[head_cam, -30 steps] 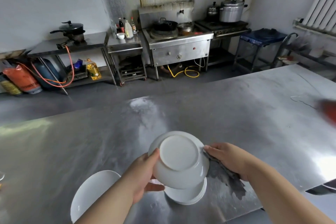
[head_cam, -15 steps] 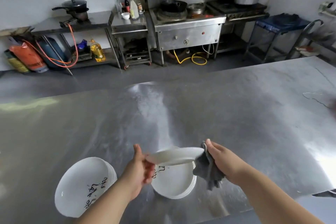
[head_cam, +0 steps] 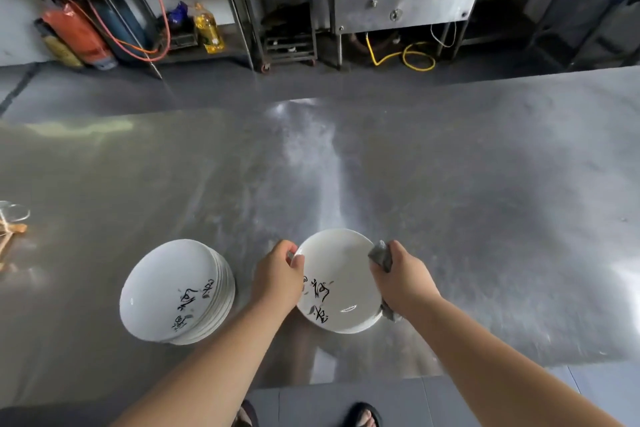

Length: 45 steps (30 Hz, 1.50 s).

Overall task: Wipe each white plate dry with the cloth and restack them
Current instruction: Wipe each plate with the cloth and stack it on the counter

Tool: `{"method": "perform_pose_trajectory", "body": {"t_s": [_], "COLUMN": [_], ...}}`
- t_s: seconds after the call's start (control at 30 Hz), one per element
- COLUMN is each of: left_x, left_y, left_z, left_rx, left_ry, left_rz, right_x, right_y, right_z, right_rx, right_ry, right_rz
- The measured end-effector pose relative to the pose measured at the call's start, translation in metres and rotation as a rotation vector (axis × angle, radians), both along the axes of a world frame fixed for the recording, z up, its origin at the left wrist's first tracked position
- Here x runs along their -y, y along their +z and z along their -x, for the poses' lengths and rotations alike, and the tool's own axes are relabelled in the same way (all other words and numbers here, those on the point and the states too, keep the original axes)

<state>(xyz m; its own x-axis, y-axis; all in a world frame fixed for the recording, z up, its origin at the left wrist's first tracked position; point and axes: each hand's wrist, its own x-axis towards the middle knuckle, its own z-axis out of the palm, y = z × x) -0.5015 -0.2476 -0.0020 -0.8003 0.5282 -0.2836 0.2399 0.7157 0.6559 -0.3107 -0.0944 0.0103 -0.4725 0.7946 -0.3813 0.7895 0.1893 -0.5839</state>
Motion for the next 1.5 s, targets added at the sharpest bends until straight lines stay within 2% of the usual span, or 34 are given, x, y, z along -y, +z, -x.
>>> {"method": "perform_pose_trajectory", "body": {"t_s": [0.13,0.37,0.5,0.63,0.87,1.03,1.23,1.4,1.5], "left_x": [-0.003,-0.001,0.009,0.037,0.149,0.226,0.255,0.255,0.255], "left_y": [-0.009,-0.013,0.010,0.042,0.051,0.026,0.012,0.009,0.010], "left_z": [0.000,0.004,0.021,0.060,0.143,0.181,0.191,0.189,0.190], "left_rx": [-0.059,-0.063,-0.107,-0.146,-0.157,-0.144,-0.072,-0.081,-0.058], "left_ry": [-0.047,-0.069,-0.078,-0.046,0.151,0.278,0.114,0.062,0.066], "left_rz": [0.056,0.035,0.018,-0.006,0.022,0.113,0.148,0.114,0.073], "right_x": [0.002,0.009,0.013,0.030,0.107,0.163,0.197,0.209,0.213], "right_y": [0.000,0.014,0.040,0.067,0.070,0.052,0.030,0.015,0.013], "right_z": [0.001,-0.005,0.004,0.035,0.128,0.176,0.209,0.219,0.220], "right_rx": [0.056,0.097,0.159,0.127,0.004,0.058,0.012,0.031,0.007], "right_ry": [0.008,-0.055,-0.083,0.018,0.200,0.255,0.241,0.173,0.091], "right_rz": [-0.027,-0.029,-0.204,-0.326,-0.057,0.022,0.026,-0.094,-0.025]}}
